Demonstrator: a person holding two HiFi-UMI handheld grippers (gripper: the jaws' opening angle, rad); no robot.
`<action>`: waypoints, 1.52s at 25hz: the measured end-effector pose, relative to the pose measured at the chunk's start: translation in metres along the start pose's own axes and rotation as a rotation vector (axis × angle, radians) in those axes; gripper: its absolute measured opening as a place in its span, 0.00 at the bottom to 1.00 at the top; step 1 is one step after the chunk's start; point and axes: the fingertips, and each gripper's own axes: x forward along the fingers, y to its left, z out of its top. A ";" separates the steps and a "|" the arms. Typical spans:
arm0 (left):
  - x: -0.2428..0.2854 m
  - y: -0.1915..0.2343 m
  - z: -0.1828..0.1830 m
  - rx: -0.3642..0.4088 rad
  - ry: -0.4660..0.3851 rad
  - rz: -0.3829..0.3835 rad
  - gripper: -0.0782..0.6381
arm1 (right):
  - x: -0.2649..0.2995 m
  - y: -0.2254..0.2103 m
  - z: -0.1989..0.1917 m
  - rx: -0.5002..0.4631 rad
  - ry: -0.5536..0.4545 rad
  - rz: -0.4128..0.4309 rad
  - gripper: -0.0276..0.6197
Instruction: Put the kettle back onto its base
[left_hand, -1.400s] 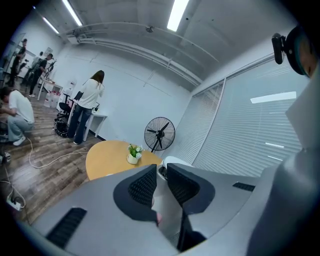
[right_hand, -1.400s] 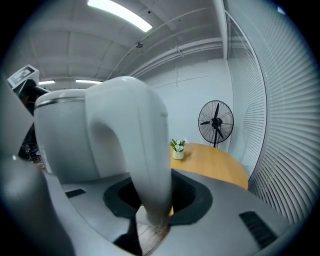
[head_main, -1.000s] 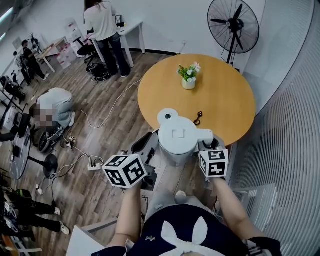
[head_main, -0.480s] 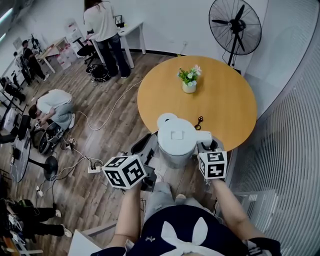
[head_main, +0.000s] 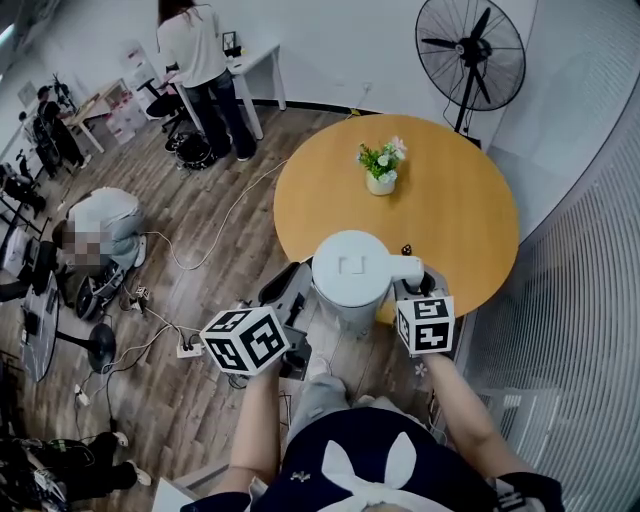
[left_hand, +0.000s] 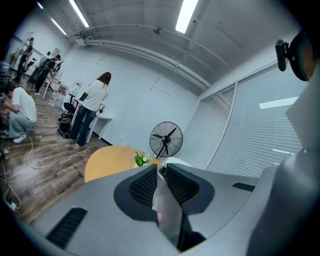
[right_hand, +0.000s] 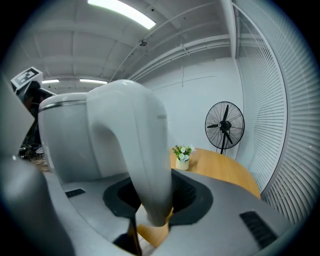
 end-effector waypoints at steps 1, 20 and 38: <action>0.003 0.004 0.002 -0.004 0.001 -0.002 0.22 | 0.005 0.000 0.002 -0.001 0.000 -0.003 0.23; 0.046 0.054 0.052 0.005 0.002 -0.065 0.22 | 0.066 0.004 0.047 -0.001 -0.028 -0.073 0.23; 0.092 0.088 0.089 0.027 0.060 -0.159 0.22 | 0.106 0.001 0.069 0.035 -0.013 -0.168 0.24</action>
